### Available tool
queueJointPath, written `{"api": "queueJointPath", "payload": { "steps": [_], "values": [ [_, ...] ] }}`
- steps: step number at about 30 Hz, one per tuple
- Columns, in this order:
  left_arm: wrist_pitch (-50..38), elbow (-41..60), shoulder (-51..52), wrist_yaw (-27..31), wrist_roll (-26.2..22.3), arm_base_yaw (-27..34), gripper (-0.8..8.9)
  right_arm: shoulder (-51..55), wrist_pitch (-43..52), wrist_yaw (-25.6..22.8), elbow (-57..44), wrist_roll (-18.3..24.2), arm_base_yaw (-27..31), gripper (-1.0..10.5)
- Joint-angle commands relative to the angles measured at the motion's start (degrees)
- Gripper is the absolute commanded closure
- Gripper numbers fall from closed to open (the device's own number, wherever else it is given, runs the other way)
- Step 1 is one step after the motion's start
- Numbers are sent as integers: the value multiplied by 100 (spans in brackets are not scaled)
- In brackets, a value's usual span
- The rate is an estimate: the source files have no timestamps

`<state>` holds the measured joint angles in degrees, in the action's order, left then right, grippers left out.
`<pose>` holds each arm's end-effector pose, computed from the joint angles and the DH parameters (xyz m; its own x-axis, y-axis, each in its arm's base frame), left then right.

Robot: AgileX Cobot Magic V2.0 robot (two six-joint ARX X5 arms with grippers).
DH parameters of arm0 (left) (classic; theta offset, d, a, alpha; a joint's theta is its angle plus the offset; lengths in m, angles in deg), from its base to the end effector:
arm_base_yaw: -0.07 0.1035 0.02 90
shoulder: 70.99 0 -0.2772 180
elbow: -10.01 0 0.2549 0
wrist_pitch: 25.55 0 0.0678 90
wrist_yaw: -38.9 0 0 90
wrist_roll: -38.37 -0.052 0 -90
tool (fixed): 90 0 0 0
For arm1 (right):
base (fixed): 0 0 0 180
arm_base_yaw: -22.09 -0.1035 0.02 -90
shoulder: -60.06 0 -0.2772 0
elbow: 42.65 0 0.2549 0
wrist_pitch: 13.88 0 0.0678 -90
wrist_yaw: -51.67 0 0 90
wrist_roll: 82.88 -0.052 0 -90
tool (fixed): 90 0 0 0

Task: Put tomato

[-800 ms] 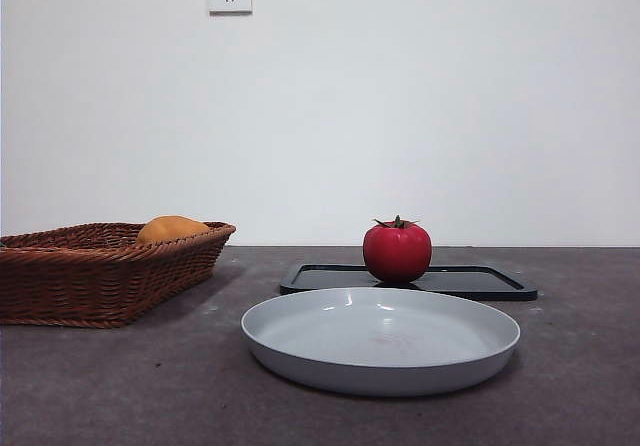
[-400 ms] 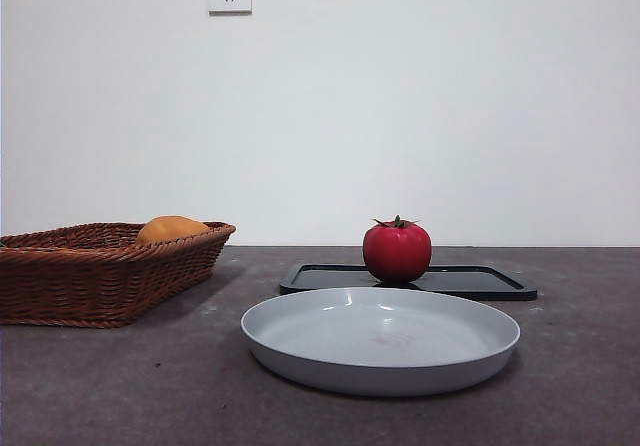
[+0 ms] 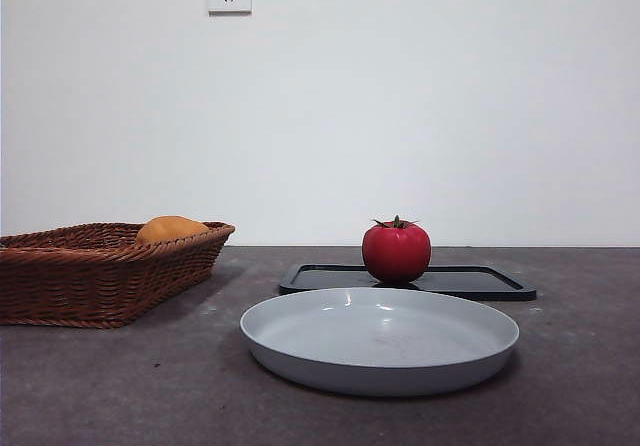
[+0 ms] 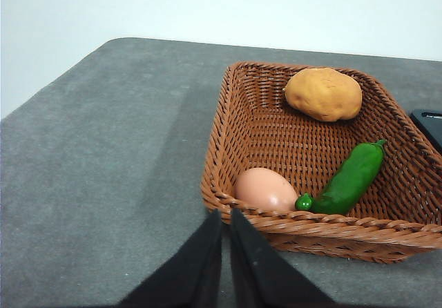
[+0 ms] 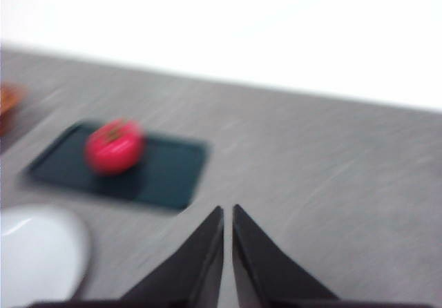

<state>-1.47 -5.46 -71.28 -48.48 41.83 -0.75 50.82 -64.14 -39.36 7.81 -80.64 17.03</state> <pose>0.1071 0.0008 0.1531 0.9875 0.0316 -0.1545 -0.0401 0.9978 -0.0526 0.0563 0.0040 0.2972 0.9852 0.0692 -0.1571 -0.0766 0.9962 -0.0414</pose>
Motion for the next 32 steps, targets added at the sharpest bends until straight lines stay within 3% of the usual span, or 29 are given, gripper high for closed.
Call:
{"api": "queueJointPath", "payload": {
  "steps": [1, 7, 17, 32],
  "values": [
    [26, 118, 11, -20, -105, 4, 794, 509, 1200, 151, -918, 74, 516, 932],
    [26, 118, 11, -20, -105, 4, 794, 885, 2343, 232, -2339, 31, 933, 932],
    [28, 116, 11, -22, -105, 7, 794, 903, 2824, 249, -3565, -170, 933, 932],
    [26, 116, 11, -20, -105, 4, 794, 903, 2774, 251, -3620, -258, 986, 932]
  ]
}}
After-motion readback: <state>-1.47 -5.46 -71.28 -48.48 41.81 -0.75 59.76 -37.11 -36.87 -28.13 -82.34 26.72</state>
